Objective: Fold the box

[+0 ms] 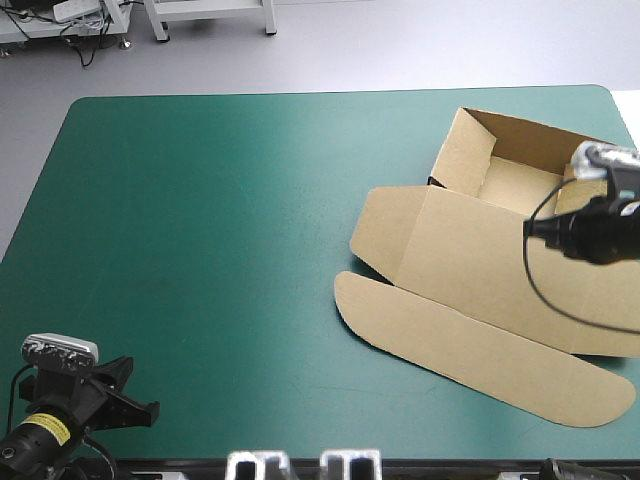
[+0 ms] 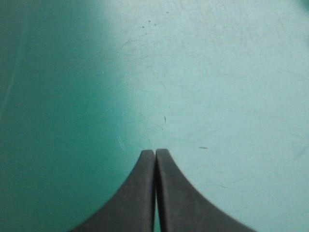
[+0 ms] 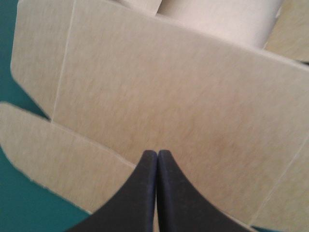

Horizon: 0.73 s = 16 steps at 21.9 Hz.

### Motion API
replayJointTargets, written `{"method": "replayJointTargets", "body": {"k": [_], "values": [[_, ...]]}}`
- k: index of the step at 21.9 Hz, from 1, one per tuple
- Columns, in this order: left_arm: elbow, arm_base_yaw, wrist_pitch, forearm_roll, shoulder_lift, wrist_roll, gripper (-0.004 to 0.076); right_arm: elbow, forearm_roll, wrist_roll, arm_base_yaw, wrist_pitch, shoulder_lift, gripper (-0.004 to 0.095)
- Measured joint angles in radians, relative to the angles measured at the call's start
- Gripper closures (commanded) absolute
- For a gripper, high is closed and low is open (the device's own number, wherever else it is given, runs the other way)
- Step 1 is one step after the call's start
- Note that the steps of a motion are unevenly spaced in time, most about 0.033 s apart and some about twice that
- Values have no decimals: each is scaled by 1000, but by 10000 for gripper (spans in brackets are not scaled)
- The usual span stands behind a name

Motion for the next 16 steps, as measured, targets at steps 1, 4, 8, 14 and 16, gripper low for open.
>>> {"method": "replayJointTargets", "body": {"k": [1,4,8,14,16], "values": [[0,0,-2,0,-13,5,734,42,0,-6,18,1,-34,923],[0,0,-4,0,-49,14,734,229,-4,-16,49,-25,-226,923],[0,0,-4,-1,-54,18,734,440,-93,-12,52,-115,-482,923],[0,0,-4,-1,-54,18,734,673,-169,39,55,-194,-650,923],[0,0,-4,-1,-54,18,734,707,-172,47,55,-217,-661,923]]}}
